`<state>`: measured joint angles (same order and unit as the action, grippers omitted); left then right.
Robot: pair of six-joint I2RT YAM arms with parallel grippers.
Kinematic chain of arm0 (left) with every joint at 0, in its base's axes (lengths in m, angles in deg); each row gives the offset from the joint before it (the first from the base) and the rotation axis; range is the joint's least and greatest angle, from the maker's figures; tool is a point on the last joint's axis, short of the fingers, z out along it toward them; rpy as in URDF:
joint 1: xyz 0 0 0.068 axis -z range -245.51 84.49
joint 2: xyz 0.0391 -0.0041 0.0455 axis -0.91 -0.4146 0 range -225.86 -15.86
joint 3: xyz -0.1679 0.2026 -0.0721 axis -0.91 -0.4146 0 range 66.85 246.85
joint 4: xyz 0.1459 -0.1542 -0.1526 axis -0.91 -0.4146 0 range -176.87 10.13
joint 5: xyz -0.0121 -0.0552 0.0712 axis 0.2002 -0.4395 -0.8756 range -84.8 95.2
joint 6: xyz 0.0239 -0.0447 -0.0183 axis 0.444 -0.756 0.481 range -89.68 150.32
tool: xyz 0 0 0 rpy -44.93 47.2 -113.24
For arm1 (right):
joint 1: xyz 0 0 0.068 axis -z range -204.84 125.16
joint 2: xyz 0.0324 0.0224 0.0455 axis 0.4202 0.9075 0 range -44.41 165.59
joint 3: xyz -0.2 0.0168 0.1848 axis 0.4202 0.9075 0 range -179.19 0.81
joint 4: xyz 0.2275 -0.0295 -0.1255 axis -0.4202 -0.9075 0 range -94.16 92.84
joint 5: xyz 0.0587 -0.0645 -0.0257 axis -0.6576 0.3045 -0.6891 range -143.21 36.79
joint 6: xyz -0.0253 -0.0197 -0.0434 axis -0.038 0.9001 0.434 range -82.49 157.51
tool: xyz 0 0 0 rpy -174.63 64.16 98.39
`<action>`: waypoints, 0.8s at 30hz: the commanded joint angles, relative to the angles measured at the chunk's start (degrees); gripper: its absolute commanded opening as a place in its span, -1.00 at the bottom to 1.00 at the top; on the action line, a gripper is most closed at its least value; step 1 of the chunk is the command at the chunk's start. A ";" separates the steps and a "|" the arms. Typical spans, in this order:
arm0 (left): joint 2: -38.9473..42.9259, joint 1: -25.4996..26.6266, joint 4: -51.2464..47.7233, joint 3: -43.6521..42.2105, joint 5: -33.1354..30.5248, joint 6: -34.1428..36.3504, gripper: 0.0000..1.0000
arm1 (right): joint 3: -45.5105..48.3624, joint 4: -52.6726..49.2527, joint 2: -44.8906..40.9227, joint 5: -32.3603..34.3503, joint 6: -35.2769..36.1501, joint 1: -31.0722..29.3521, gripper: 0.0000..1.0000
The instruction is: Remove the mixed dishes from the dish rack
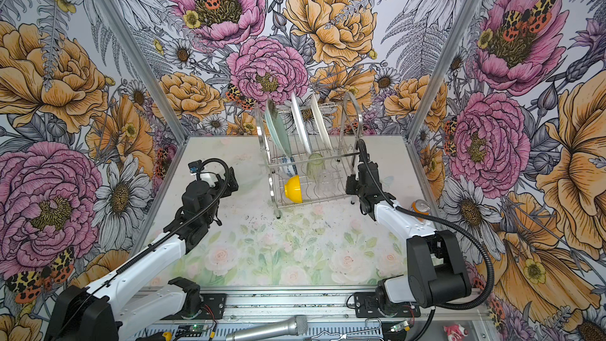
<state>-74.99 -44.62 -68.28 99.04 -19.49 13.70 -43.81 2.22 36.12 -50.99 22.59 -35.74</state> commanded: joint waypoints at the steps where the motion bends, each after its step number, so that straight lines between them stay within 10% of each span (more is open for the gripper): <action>1: -1.06 0.38 -0.61 0.05 -1.17 -0.87 0.98 | -1.13 2.12 0.86 -2.95 -0.31 0.12 -0.69; 24: -5.02 2.07 0.12 1.96 1.00 -1.85 0.98 | 6.64 2.11 -6.85 -6.79 1.68 -2.51 -1.00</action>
<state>-80.17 -43.29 -68.56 99.41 -19.29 12.41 -37.99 6.70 31.73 -54.99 25.98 -36.94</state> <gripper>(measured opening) 0.987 0.167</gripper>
